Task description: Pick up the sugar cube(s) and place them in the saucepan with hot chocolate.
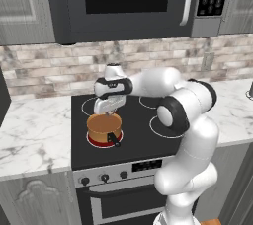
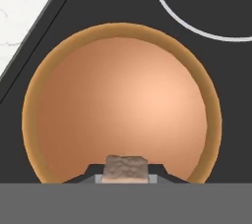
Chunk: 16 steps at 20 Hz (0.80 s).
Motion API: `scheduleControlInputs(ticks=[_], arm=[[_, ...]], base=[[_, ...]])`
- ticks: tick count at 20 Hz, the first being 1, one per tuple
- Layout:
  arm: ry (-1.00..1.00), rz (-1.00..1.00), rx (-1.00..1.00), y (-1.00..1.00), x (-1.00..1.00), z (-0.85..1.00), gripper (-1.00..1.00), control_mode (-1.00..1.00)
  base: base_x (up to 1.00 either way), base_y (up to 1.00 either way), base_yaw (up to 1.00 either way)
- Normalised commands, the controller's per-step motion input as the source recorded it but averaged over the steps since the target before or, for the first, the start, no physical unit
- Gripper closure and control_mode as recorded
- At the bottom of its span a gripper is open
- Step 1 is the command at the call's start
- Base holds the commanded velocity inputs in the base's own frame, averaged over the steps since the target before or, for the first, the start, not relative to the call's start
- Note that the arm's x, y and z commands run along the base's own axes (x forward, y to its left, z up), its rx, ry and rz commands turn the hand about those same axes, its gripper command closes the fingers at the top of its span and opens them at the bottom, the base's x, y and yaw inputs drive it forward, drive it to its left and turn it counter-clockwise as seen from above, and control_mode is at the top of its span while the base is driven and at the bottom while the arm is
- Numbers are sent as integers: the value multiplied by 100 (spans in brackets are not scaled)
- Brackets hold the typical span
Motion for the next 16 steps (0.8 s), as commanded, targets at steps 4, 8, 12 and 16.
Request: scheduleControlInputs(ticks=[4,8,12,16], arm=[[1,0,0,0,0,0,100,-100],[1,0,-1,0,4,0,100,-100],[0,0,-3,0,7,0,100,-100],[0,0,-4,0,0,0,100,-100]], base=[[0,0,0],[0,0,0],[0,0,0],[0,0,0]])
